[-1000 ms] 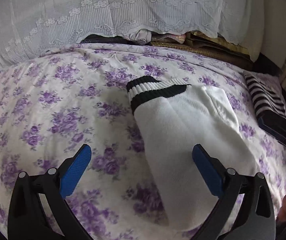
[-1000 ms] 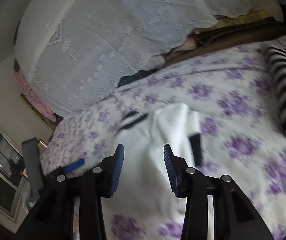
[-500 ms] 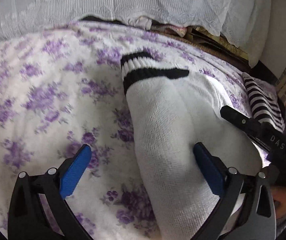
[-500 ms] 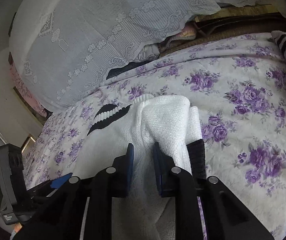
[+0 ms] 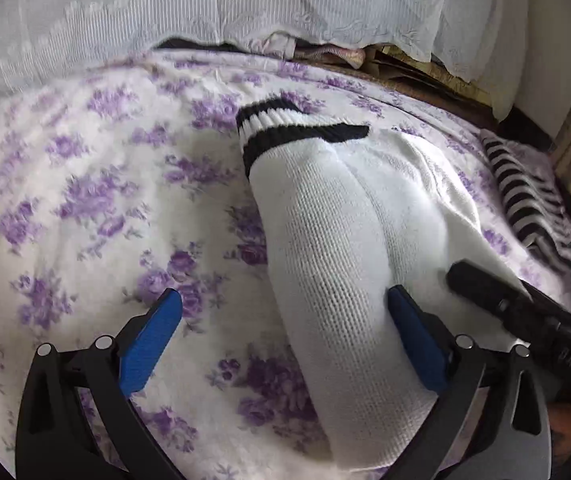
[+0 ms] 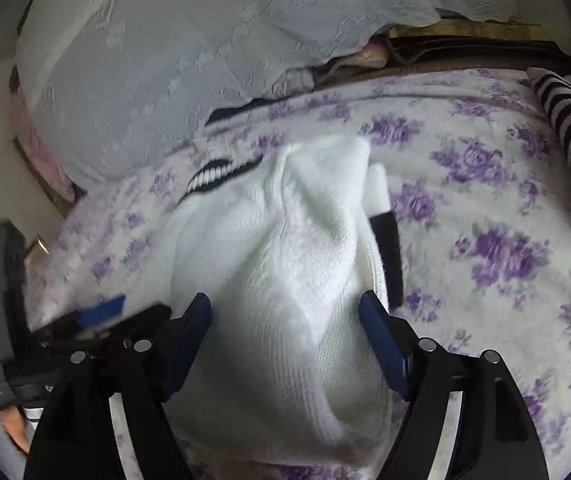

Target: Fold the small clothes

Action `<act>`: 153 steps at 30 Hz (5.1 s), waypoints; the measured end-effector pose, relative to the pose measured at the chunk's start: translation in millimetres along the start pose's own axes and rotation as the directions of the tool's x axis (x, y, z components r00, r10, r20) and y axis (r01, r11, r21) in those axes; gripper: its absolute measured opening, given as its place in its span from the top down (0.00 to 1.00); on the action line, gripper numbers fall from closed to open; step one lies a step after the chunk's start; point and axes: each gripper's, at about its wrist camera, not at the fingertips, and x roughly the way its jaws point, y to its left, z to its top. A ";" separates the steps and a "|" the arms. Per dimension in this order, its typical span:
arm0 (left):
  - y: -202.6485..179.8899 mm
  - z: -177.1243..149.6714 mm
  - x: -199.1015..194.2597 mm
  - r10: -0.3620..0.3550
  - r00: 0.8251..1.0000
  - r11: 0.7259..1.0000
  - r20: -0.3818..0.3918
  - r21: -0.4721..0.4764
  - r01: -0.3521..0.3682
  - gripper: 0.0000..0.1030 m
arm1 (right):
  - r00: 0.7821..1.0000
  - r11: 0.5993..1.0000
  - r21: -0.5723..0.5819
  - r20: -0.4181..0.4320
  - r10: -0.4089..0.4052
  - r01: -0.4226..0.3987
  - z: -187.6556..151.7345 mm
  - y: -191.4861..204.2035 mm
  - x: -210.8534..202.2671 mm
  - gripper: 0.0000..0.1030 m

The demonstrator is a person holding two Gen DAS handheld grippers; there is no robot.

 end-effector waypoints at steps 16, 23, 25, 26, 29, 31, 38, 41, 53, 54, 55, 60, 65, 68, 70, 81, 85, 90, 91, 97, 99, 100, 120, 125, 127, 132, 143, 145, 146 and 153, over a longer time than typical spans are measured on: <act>-16.0 11.4 -30.7 0.070 0.985 0.994 0.155 0.072 -0.082 0.04 | 0.983 0.995 -0.081 0.178 -0.050 0.066 31.3 21.3 -35.0 0.24; -11.2 28.3 20.2 0.082 0.994 0.995 0.068 0.056 -0.085 0.04 | 0.990 0.990 -0.002 -0.011 -0.143 0.143 38.8 -17.1 38.3 0.18; -2.5 29.2 21.9 0.038 0.998 0.999 0.043 0.019 -0.039 0.04 | 0.999 0.989 0.143 -0.038 -0.025 0.030 38.6 -42.3 41.1 0.13; -2.3 28.6 21.9 0.033 0.999 0.999 0.044 0.019 -0.034 0.04 | 0.999 0.988 0.156 -0.043 -0.002 0.008 37.7 -46.4 41.9 0.13; -11.5 22.8 17.5 0.087 0.993 0.994 0.082 0.056 -0.092 0.04 | 0.999 0.992 0.116 -0.021 -0.040 0.042 33.0 -37.8 38.6 0.12; -18.1 18.9 13.0 0.125 0.986 0.987 0.113 0.085 -0.135 0.04 | 0.999 0.992 0.124 -0.018 -0.031 0.033 31.3 -38.3 37.8 0.11; -13.2 18.6 9.3 0.112 0.987 0.990 0.113 0.073 -0.120 0.04 | 1.000 0.990 0.142 -0.007 -0.017 0.018 29.9 -40.5 34.4 0.10; -13.2 17.5 8.6 0.110 0.987 0.990 0.113 0.071 -0.119 0.04 | 1.000 0.989 0.146 -0.004 -0.016 0.016 28.4 -41.5 33.0 0.10; -7.6 10.5 -2.4 0.066 0.993 0.996 0.100 0.045 -0.071 0.04 | 1.000 0.989 0.146 -0.009 -0.026 0.027 11.7 -36.7 13.3 0.06; -4.8 8.7 -5.4 0.030 0.996 0.999 0.086 0.034 -0.033 0.04 | 1.000 0.989 0.146 -0.010 -0.016 0.018 10.2 -36.2 9.9 0.06; -2.3 7.5 -7.3 -0.019 0.997 1.000 0.069 0.022 0.018 0.04 | 1.000 0.989 0.147 -0.013 -0.002 0.004 9.1 -36.1 6.9 0.05; 12.4 14.6 11.8 -0.264 0.964 0.961 -0.045 -0.098 0.259 0.04 | 0.997 0.981 0.185 -0.047 0.068 -0.059 9.6 -43.8 5.7 0.04; 7.2 32.7 45.3 -0.339 0.932 0.937 -0.125 -0.130 0.323 0.04 | 0.994 0.987 0.149 -0.089 0.071 -0.057 21.8 -39.1 31.1 0.03; 1.4 40.9 57.0 -0.362 0.920 0.931 -0.150 -0.114 0.348 0.04 | 0.990 0.986 0.140 -0.093 0.103 -0.090 31.7 -39.4 43.2 0.03; 2.0 39.2 56.7 -0.381 0.913 0.924 -0.147 -0.103 0.369 0.05 | 0.987 0.982 0.142 -0.087 0.135 -0.121 33.2 -40.5 45.7 0.06; 2.1 29.9 31.6 -0.384 0.921 0.923 -0.072 -0.052 0.381 0.31 | 0.991 0.984 0.123 -0.008 0.132 -0.130 20.3 -26.6 16.6 0.34; -0.6 17.4 12.0 -0.357 0.933 0.934 -0.054 -0.015 0.357 0.33 | 0.987 0.980 0.118 0.005 0.161 -0.161 14.3 -15.1 2.9 0.39; 14.4 -5.7 -20.9 -0.360 0.932 0.933 -0.042 -0.040 0.359 0.38 | 0.969 0.961 0.138 -0.037 0.245 -0.238 -5.0 3.5 -9.9 0.40; 18.2 -10.6 -26.7 -0.354 0.934 0.935 -0.045 -0.048 0.352 0.38 | 0.965 0.959 0.139 -0.053 0.257 -0.248 -9.9 8.9 -10.1 0.40; 47.4 -42.6 -43.9 -0.359 0.928 0.929 -0.096 -0.133 0.346 0.34 | 0.975 0.984 0.071 -0.136 0.174 -0.166 -31.6 36.7 -9.2 0.27; 53.9 -42.7 -37.3 -0.361 0.926 0.924 -0.107 -0.176 0.340 0.23 | 0.981 0.988 0.087 -0.136 0.142 -0.131 -33.2 29.2 -3.3 0.15; 54.7 -42.2 -32.6 -0.354 0.929 0.925 -0.112 -0.190 0.329 0.15 | 0.976 0.984 0.105 -0.148 0.159 -0.144 -34.2 25.2 0.6 0.14; 252.1 -100.3 -290.4 0.147 0.969 0.953 0.197 -0.292 -0.085 0.46 | 0.687 0.712 -0.104 -0.391 0.613 -0.694 -57.6 408.4 27.8 0.51; 352.1 -155.1 -368.2 0.337 0.915 0.867 0.219 -0.450 -0.212 0.46 | 0.574 0.599 -0.128 -0.495 0.652 -0.791 -111.3 549.9 53.6 0.52; 388.2 -178.2 -385.4 0.405 0.889 0.821 0.217 -0.514 -0.249 0.46 | 0.546 0.576 -0.124 -0.527 0.652 -0.808 -132.7 594.8 67.8 0.53; 467.5 -245.3 -370.6 0.458 0.880 0.692 0.122 -0.671 -0.267 0.45 | 0.594 0.570 -0.265 -0.607 0.528 -0.778 -207.6 653.8 110.8 0.53; 471.9 -273.1 -355.2 0.515 0.855 0.610 0.055 -0.725 -0.321 0.22 | 0.568 0.586 -0.174 -0.563 0.600 -0.791 -210.7 609.0 106.6 0.29; 458.6 -272.7 -360.7 0.584 0.812 0.556 0.008 -0.733 -0.393 0.14 | 0.586 0.589 -0.186 -0.526 0.616 -0.786 -201.2 597.3 100.3 0.20; 450.3 -276.7 -365.9 0.618 0.786 0.532 -0.013 -0.729 -0.430 0.11 | 0.587 0.585 -0.193 -0.522 0.619 -0.788 -200.2 590.8 93.5 0.15; 373.7 -268.0 -387.2 0.762 0.643 0.464 -0.082 -0.623 -0.630 0.08 | 0.664 0.558 -0.371 -0.521 0.537 -0.743 -195.0 569.1 44.0 0.13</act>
